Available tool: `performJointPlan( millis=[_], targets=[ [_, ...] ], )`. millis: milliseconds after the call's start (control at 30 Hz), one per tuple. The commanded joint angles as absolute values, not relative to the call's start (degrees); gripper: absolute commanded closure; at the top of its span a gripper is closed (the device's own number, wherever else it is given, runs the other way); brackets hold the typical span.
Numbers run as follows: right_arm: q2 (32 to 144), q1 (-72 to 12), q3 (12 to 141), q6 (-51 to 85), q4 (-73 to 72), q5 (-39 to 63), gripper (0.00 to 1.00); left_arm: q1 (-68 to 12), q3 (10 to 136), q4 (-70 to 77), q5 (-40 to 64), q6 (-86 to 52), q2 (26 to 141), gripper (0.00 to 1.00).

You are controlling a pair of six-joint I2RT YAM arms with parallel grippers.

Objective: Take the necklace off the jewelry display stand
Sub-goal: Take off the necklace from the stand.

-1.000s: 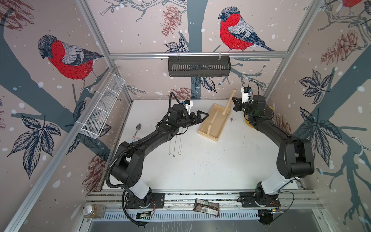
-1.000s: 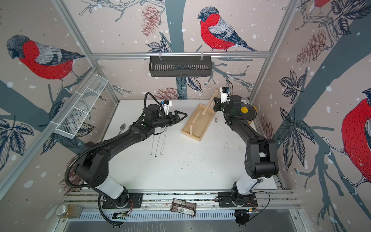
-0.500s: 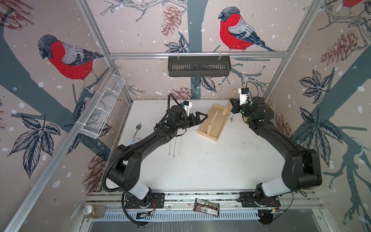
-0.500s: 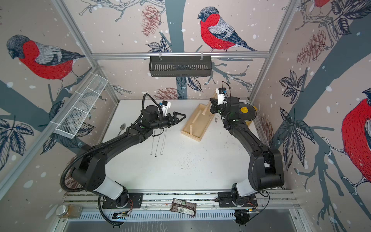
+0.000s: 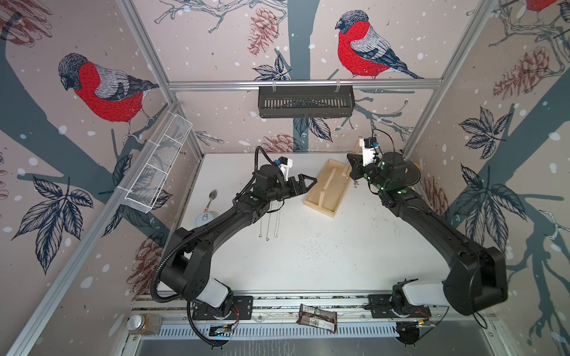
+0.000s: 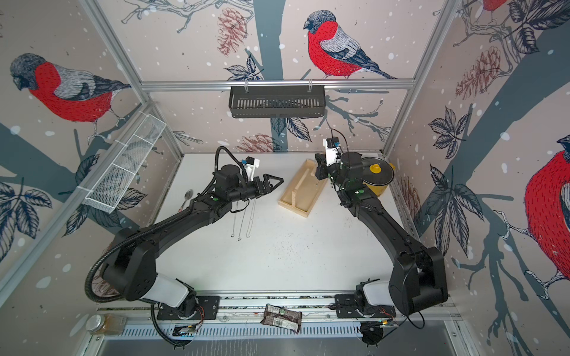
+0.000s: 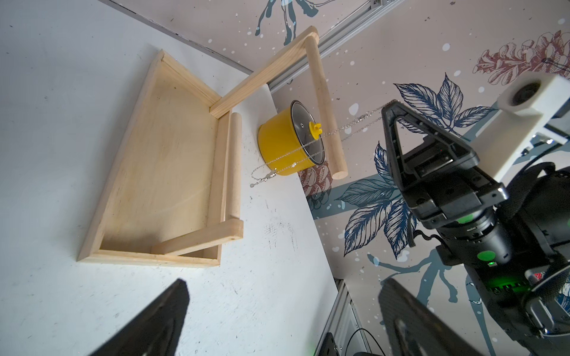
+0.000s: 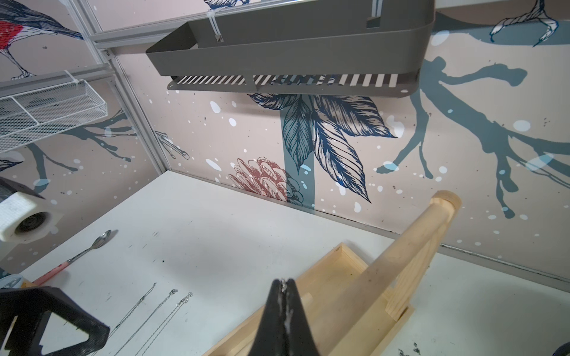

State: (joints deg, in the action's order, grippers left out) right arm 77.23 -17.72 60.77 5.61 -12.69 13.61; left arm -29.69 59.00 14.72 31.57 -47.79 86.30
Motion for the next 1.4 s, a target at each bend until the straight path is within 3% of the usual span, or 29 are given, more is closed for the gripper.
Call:
performJointPlan(
  millis=[0, 700, 1367],
  targets=[
    [75.3, -18.9, 60.6, 4.4, -11.8, 11.9, 0.96, -29.9, 58.4, 15.6, 31.5, -47.6, 85.2, 0.03],
    [69.1, -29.7, 61.5, 8.1, -3.5, 3.4, 0.97, -31.3, 50.4, 19.0, 31.4, -47.1, 81.2, 0.03],
    [67.6, -35.9, 65.6, 13.7, 1.4, -0.6, 0.97, -35.6, 48.1, 27.7, 29.6, -41.2, 85.3, 0.06]
  ],
)
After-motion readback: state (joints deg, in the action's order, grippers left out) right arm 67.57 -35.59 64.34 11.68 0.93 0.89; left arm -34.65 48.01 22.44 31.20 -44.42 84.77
